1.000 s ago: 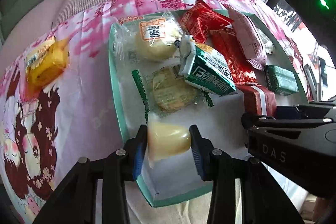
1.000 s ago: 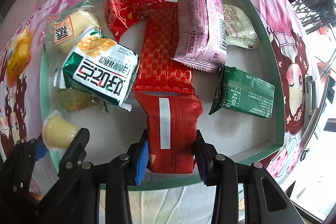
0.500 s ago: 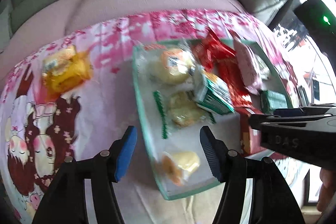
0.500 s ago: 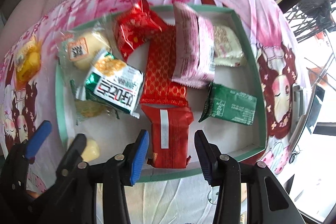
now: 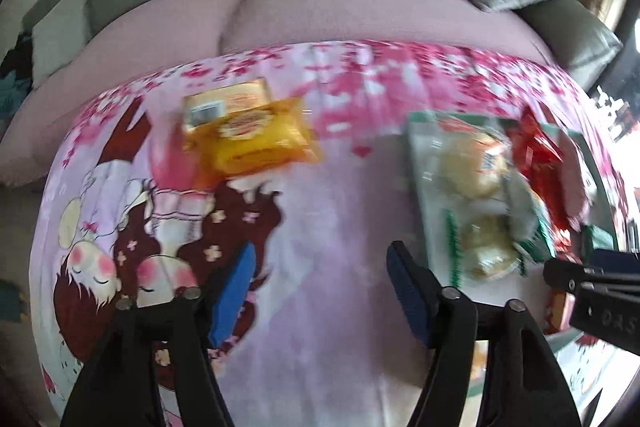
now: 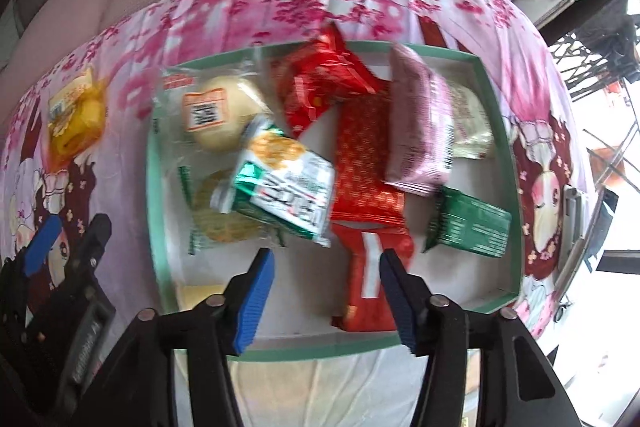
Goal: Organize snacks
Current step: 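Move both open tools to the yellow bread and cream biscuit packets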
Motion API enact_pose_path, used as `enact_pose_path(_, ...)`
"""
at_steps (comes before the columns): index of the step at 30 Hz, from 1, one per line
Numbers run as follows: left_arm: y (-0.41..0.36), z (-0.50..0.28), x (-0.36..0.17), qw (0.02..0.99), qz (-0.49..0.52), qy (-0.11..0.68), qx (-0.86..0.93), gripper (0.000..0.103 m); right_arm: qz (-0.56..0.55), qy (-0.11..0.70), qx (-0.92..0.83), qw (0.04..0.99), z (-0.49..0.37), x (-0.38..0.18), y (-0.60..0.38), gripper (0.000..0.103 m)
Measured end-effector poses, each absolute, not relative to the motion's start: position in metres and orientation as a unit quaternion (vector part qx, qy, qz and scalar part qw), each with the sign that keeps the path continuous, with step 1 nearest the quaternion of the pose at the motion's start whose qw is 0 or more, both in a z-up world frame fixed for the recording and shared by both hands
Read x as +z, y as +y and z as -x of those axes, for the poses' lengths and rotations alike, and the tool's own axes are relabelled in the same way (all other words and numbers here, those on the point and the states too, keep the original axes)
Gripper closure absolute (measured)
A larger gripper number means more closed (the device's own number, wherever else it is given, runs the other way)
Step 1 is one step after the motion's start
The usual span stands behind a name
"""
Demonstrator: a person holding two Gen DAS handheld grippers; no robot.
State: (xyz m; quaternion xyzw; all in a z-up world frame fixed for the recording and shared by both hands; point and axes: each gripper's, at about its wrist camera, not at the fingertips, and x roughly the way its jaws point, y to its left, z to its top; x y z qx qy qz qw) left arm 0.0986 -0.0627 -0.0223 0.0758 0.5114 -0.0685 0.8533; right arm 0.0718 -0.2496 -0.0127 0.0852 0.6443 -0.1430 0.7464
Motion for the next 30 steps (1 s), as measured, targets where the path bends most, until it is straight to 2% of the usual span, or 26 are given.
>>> enact_pose_path(4,-0.036,-0.111,-0.023,0.854,-0.051,0.517,-0.037,0.023,-0.080,0.629,-0.127,0.762,-0.079,-0.006,-0.231,0.023)
enact_pose_path(9,-0.011,-0.122,-0.022,0.857,-0.037,0.514,-0.002,0.022,-0.073,0.619,-0.115,0.773,-0.089,0.000,-0.211,0.015)
enact_pose_path(11,-0.001,-0.125,-0.022,0.858,-0.036,0.511,0.012,0.012,-0.069,0.618,-0.112,0.775,-0.093,0.000,-0.204,0.009)
enact_pose_path(12,0.003,-0.127,-0.021,0.861,-0.037,0.507,0.018,0.010,-0.067,0.617,-0.109,0.777,-0.095,0.000,-0.200,0.001)
enact_pose_path(13,0.006,-0.128,-0.020,0.863,-0.039,0.503,0.022,0.008,-0.065,0.615,-0.106,0.779,-0.096,0.000,-0.197,0.000)
enact_pose_path(16,0.016,-0.132,-0.017,0.871,-0.047,0.489,0.035,0.004,-0.060,0.613,-0.093,0.782,-0.103,-0.001,-0.187,0.000)
enact_pose_path(30,0.064,-0.157,-0.013,0.878,-0.007,0.475,0.060,0.004,-0.046,0.607,-0.091,0.788,-0.135,-0.006,-0.156,0.000)
